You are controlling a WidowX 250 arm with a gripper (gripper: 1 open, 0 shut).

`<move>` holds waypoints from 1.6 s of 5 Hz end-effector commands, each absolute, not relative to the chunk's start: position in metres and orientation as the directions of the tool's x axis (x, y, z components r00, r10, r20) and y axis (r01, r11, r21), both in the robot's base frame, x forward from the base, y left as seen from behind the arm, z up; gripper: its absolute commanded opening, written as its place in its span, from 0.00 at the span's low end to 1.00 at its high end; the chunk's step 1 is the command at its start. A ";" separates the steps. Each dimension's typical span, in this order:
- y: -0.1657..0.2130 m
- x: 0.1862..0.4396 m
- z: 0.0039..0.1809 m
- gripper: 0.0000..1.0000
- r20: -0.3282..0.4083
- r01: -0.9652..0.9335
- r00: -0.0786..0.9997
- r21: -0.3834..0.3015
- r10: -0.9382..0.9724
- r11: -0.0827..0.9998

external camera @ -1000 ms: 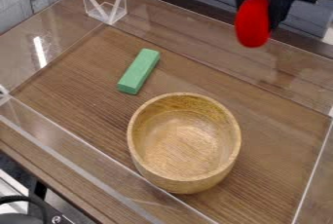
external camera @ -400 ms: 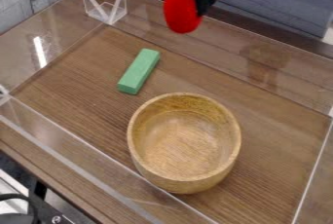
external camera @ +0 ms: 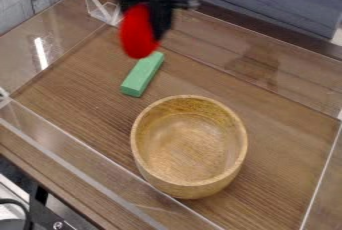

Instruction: Move the red object to the left side of the table

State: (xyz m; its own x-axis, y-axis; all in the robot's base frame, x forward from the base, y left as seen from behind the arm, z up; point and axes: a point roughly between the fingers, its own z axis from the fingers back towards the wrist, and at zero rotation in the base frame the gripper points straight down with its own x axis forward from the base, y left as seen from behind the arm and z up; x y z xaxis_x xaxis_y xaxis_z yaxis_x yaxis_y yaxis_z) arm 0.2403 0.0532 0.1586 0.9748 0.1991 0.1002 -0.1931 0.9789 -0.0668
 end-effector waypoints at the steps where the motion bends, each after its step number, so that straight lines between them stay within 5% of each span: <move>1: 0.089 0.221 0.151 0.00 0.133 -0.280 0.949 -0.054 0.284 0.959; 5: 0.137 0.233 0.072 0.00 0.098 -0.445 0.892 0.004 0.442 0.896; 8: 0.152 0.229 0.039 0.00 0.081 -0.410 0.910 0.024 0.407 0.912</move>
